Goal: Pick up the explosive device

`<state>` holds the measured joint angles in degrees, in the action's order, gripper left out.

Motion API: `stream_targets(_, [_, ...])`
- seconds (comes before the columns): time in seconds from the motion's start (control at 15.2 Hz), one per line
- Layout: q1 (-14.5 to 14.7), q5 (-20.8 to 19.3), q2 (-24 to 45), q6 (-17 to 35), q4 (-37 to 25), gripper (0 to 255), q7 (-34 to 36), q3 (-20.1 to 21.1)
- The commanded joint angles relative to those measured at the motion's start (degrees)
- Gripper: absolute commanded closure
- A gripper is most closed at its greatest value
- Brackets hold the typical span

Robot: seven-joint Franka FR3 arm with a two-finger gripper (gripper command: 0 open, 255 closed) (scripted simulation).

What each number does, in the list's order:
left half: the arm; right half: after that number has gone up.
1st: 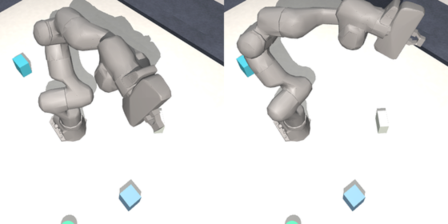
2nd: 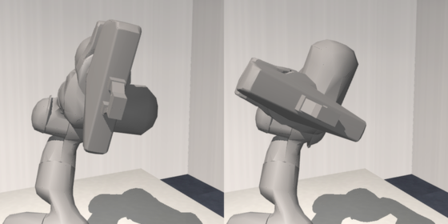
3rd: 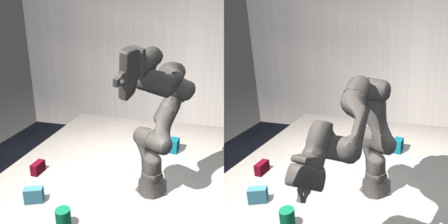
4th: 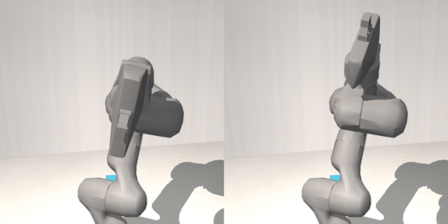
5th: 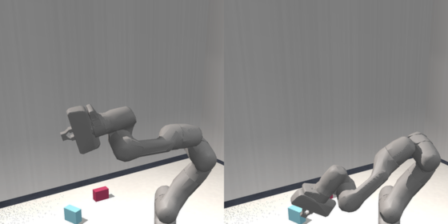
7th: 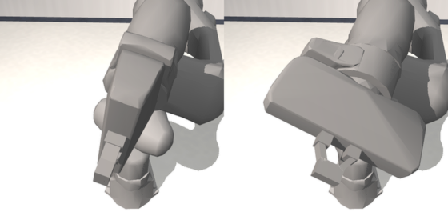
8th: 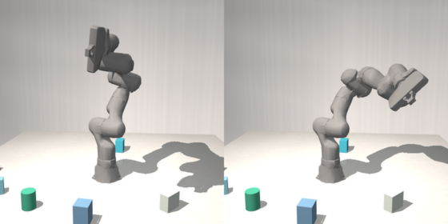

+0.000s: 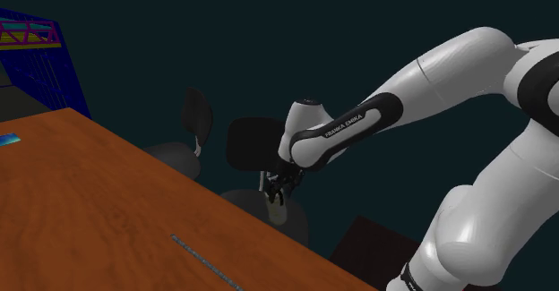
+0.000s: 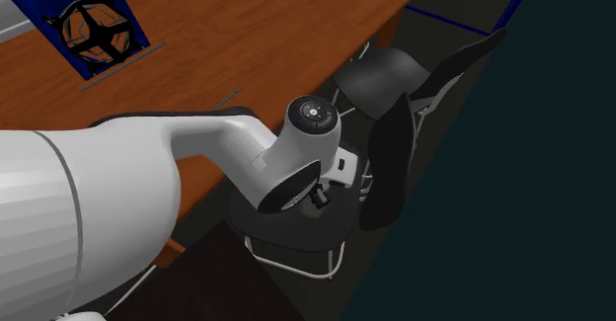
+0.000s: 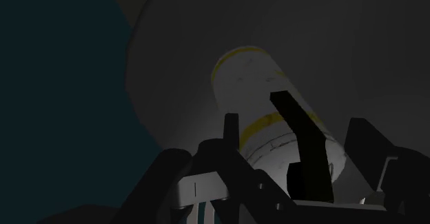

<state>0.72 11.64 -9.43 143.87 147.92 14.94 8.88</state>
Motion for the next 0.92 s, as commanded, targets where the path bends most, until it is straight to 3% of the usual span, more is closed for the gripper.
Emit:
stream_targets(0.0, [-0.1,-0.2,-1.3,-1.9,-0.6,255,0.2,-0.1])
stream_targets(0.86, [-0.3,-1.0,-7.2,-11.7,-4.6,255,1.3,-0.5])
